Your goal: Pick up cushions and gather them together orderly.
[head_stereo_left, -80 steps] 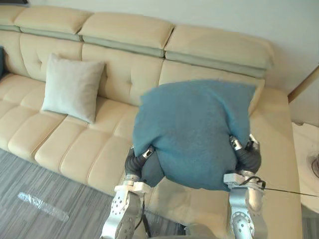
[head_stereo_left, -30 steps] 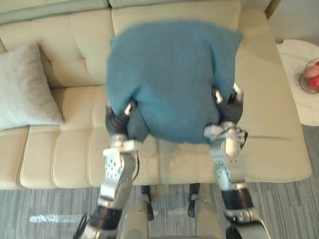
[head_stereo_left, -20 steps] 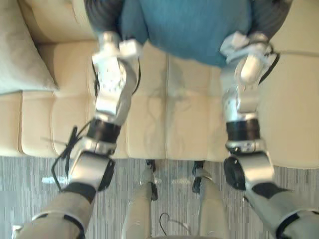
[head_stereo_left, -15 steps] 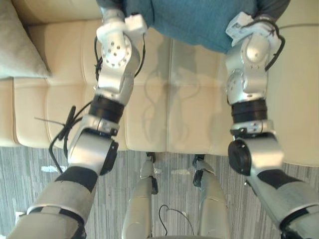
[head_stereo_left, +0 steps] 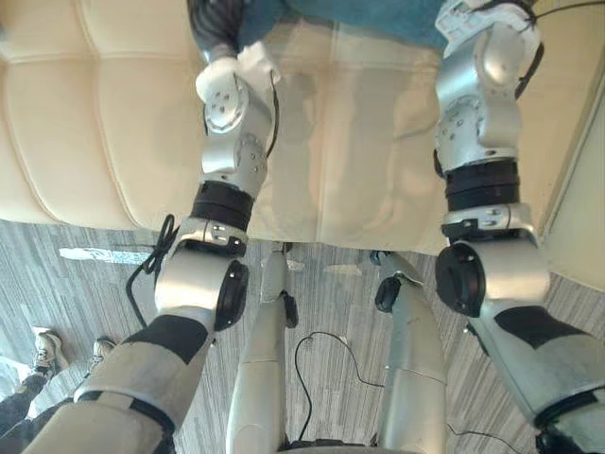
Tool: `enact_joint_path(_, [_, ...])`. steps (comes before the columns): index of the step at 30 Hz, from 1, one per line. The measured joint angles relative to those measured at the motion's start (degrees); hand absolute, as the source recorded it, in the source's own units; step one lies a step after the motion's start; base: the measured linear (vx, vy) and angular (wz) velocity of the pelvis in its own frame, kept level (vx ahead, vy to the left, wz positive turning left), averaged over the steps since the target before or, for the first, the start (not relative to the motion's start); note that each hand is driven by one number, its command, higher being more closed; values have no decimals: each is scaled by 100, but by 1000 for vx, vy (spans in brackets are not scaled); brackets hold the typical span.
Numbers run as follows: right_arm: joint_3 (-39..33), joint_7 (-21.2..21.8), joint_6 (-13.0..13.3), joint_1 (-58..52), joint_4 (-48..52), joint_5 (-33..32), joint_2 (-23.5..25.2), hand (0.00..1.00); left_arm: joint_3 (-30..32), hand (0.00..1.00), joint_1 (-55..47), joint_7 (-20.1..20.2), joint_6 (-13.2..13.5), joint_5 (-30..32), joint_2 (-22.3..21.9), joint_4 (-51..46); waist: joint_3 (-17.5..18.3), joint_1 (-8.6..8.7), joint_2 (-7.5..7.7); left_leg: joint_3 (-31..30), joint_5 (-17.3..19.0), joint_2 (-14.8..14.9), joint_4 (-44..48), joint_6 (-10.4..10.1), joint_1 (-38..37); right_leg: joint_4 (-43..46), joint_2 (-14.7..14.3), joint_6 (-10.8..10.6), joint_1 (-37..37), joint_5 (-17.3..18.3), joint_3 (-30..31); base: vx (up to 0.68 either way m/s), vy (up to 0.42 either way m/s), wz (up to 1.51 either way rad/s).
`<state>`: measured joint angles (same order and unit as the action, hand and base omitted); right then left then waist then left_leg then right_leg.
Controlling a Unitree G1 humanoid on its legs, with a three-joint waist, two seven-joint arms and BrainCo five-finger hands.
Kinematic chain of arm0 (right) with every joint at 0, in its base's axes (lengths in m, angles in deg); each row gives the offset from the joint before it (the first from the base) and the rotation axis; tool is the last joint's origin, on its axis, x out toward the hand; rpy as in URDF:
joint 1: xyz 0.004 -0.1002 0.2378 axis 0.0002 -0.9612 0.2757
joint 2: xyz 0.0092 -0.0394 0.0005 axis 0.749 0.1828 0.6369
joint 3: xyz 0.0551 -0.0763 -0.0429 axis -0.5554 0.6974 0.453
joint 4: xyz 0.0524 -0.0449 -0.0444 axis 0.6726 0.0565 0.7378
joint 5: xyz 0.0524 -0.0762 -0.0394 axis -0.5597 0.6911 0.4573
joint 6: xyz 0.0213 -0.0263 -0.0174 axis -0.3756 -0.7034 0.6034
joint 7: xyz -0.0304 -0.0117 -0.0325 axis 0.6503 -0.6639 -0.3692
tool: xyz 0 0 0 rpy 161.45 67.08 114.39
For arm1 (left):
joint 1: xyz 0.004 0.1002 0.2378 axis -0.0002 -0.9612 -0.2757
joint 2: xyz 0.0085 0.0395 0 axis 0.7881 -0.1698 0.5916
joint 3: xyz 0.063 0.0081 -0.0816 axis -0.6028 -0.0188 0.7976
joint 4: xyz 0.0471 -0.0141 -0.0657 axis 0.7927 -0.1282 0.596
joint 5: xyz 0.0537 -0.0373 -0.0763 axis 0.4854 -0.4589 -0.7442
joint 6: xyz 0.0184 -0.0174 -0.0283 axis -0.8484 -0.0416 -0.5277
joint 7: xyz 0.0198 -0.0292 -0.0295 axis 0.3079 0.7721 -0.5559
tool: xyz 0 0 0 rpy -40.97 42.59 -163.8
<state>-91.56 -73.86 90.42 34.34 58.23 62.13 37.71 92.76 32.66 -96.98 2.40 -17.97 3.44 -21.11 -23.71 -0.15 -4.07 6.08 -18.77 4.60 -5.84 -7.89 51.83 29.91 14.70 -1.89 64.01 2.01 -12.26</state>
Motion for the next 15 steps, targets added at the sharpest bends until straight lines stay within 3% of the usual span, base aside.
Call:
enact_joint_path(4, [-127,54,6,-367,222,0,2,0,1,0,-424,128,-2,-34,42,-151,0,0,1,107,0,46,0,0,-109,-21,-64,-1,-105,0,72,-3,-100,-4])
enact_joint_path(8, [-176,104,56,-1262,1047,62,-132,0,42,0,-1113,235,-39,-32,185,-562,0,33,6,145,77,121,-1,-19,-318,-41,-165,-77,-323,74,161,-26,-150,-7])
enact_joint_path(12, [-486,239,116,-2039,1511,70,-461,0,54,0,-1553,354,-104,-31,574,-920,-15,64,30,157,50,183,0,14,-494,-41,-235,-77,-496,74,170,-32,-125,-7])
enact_joint_path(15, [-632,583,140,-3258,2102,64,-741,0,62,0,-2362,812,-64,-60,1133,-1692,-50,92,162,213,111,245,6,85,-961,-72,-325,-76,-951,120,205,-22,-139,-13])
